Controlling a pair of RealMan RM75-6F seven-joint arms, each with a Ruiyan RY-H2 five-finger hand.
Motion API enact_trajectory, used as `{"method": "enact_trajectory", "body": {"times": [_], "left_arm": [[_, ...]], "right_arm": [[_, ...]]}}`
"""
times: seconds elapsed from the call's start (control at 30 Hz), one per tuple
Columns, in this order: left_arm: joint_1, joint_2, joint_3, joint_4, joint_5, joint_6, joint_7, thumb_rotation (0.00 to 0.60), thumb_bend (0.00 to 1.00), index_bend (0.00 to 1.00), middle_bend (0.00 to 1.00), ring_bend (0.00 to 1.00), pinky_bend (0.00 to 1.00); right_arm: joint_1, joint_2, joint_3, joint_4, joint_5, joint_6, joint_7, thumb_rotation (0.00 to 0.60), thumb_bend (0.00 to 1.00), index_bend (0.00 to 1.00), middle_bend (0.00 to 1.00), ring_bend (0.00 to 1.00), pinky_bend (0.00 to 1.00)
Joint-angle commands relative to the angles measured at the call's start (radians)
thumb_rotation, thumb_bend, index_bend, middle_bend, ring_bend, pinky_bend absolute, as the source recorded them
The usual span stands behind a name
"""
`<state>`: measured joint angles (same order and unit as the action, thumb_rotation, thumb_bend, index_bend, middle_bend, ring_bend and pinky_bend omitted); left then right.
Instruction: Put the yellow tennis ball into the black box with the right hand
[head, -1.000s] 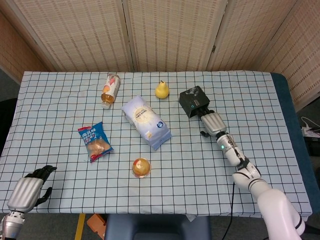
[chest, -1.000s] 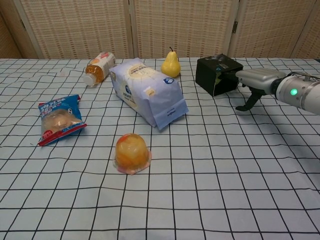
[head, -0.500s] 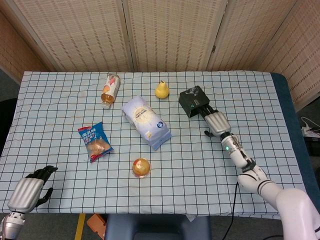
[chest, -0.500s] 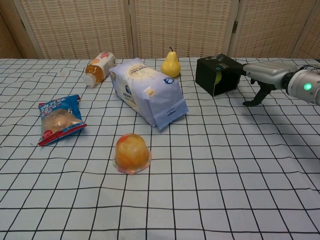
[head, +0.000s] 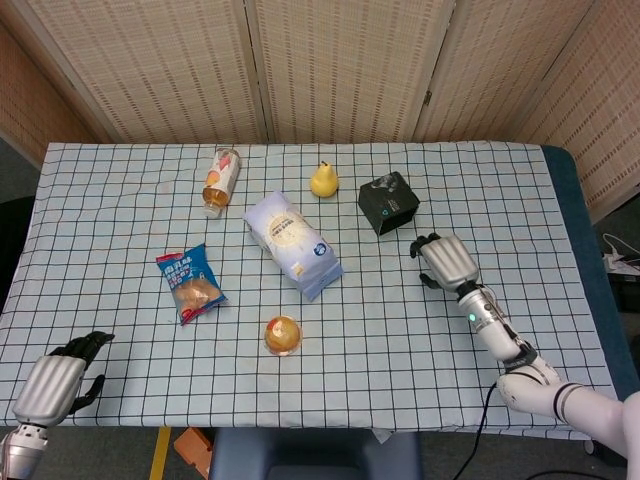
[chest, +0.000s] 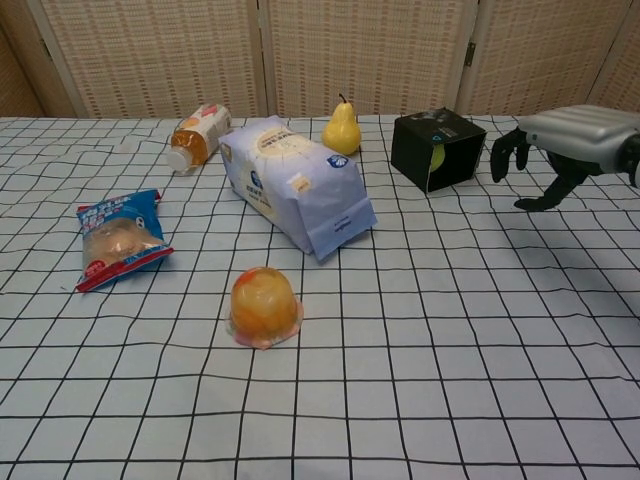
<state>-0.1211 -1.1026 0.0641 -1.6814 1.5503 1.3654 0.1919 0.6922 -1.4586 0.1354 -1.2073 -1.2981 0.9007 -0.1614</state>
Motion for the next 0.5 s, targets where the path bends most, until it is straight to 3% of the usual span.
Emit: {"method": "enact_trajectory", "body": {"times": [0.03, 0.1, 0.2, 0.3, 0.4, 0.5], "left_arm": [[0.001, 0.002, 0.0, -0.001, 0.003, 0.004, -0.005, 0.6, 0.43, 0.21, 0.2, 0.24, 0.43], [0.003, 0.004, 0.0, -0.003, 0.004, 0.006, -0.008, 0.6, 0.42, 0.21, 0.2, 0.24, 0.43], [0.004, 0.007, 0.001, -0.005, 0.005, 0.008, -0.011, 0.6, 0.42, 0.21, 0.2, 0.24, 0.43], [0.005, 0.007, 0.0, -0.006, 0.006, 0.01, -0.006, 0.6, 0.42, 0.21, 0.2, 0.24, 0.43], [0.005, 0.006, 0.001, -0.008, 0.007, 0.009, 0.0, 0.6, 0.42, 0.21, 0.2, 0.24, 0.43], [0.005, 0.004, 0.0, -0.01, 0.006, 0.009, 0.009, 0.6, 0.42, 0.21, 0.2, 0.24, 0.43]], "right_arm": [[-0.138, 0.205, -0.025, -0.381, 0.161, 0.18, -0.354, 0.6, 0.2, 0.49, 0.41, 0.41, 0.63], [-0.189, 0.259, -0.05, -0.515, 0.202, 0.264, -0.451, 0.6, 0.2, 0.49, 0.41, 0.41, 0.63], [-0.268, 0.297, -0.088, -0.621, 0.191, 0.377, -0.467, 0.6, 0.2, 0.44, 0.41, 0.36, 0.63], [-0.337, 0.32, -0.128, -0.652, 0.131, 0.446, -0.406, 0.6, 0.2, 0.35, 0.38, 0.25, 0.61], [-0.39, 0.335, -0.155, -0.651, 0.09, 0.48, -0.326, 0.6, 0.2, 0.24, 0.28, 0.13, 0.51], [-0.426, 0.338, -0.171, -0.624, 0.067, 0.5, -0.282, 0.6, 0.19, 0.17, 0.21, 0.08, 0.45]]}}
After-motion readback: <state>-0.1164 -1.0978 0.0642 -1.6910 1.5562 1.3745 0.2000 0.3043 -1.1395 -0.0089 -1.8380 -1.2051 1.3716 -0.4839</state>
